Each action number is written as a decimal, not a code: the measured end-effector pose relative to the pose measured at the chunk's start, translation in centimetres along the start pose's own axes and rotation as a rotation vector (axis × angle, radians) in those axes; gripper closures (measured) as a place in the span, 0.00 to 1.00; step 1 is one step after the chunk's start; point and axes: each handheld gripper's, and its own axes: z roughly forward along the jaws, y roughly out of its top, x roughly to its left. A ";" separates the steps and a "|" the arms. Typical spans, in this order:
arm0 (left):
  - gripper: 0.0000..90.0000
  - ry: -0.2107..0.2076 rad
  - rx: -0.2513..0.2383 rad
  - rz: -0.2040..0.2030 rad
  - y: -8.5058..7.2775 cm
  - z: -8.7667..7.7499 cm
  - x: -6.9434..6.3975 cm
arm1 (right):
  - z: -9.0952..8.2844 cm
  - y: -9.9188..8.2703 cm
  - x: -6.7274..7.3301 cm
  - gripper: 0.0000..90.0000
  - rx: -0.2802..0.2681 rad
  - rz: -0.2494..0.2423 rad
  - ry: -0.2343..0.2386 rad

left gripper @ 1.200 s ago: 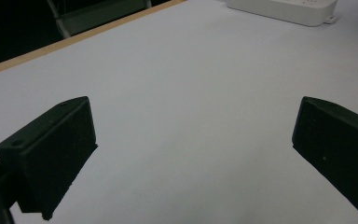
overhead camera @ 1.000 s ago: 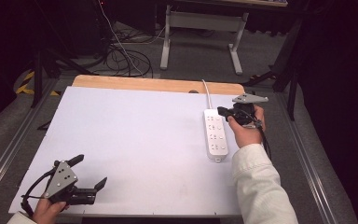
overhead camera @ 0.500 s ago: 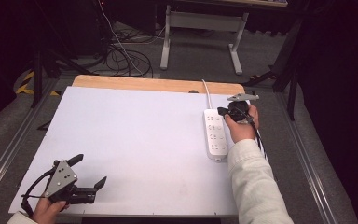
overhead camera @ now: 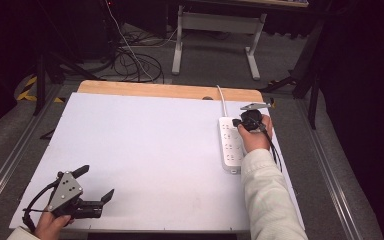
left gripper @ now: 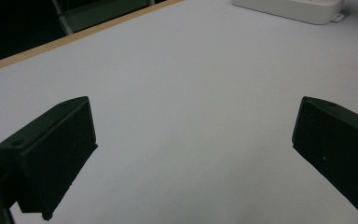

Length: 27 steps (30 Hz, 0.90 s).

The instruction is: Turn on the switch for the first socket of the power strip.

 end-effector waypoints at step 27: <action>0.00 -0.003 0.005 0.013 0.0 0.1 -0.1 | 1.1 -0.7 0.2 1.00 0.019 -0.010 -0.023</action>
